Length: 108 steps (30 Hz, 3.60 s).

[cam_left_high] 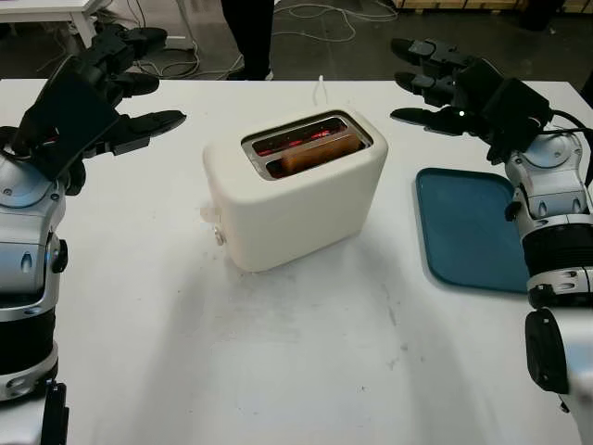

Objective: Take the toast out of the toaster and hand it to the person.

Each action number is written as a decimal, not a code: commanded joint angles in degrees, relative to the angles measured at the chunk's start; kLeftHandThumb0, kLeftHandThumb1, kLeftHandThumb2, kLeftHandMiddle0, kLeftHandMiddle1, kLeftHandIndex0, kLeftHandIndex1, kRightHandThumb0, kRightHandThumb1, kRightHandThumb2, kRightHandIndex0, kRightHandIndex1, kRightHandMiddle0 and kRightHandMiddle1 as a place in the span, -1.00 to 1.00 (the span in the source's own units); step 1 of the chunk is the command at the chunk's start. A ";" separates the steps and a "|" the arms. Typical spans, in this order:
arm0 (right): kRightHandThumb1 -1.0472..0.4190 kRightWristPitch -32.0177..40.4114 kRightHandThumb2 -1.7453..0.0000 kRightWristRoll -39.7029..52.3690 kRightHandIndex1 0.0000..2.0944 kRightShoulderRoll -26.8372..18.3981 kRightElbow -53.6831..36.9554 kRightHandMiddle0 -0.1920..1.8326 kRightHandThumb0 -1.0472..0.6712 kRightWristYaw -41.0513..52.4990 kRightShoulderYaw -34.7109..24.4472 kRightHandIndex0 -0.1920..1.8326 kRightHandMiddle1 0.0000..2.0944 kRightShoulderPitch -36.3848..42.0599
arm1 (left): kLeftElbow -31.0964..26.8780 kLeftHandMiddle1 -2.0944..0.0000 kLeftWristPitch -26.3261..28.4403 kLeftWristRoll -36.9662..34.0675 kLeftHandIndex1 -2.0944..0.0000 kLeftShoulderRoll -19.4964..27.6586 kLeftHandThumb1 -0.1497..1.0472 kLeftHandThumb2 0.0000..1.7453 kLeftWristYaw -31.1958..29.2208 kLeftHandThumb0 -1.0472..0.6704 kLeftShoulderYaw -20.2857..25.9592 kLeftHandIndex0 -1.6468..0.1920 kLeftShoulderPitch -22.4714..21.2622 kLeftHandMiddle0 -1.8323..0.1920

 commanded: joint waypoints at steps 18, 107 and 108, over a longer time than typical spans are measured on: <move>-0.75 -2.58 1.00 1.25 -0.96 0.30 -1.41 -0.51 -0.37 -0.74 -1.86 -0.48 -0.96 -0.60 | -1.39 0.24 2.17 -0.39 0.53 -0.64 0.78 -0.86 1.19 -0.09 0.59 0.72 0.04 0.81; -0.83 -29.84 0.62 -47.51 0.67 -3.73 5.77 0.00 -0.42 -30.38 28.83 0.26 0.63 -13.45 | -2.77 0.20 3.42 0.06 0.51 -1.23 0.79 -0.88 2.05 -0.07 0.70 0.71 0.74 0.81; -0.83 -30.30 0.57 -48.13 0.67 -3.71 6.16 -0.01 -0.41 -32.03 29.21 0.27 0.65 -13.49 | -2.77 0.21 3.54 0.13 0.51 -1.14 0.79 -0.88 2.08 -0.06 0.61 0.71 0.75 0.81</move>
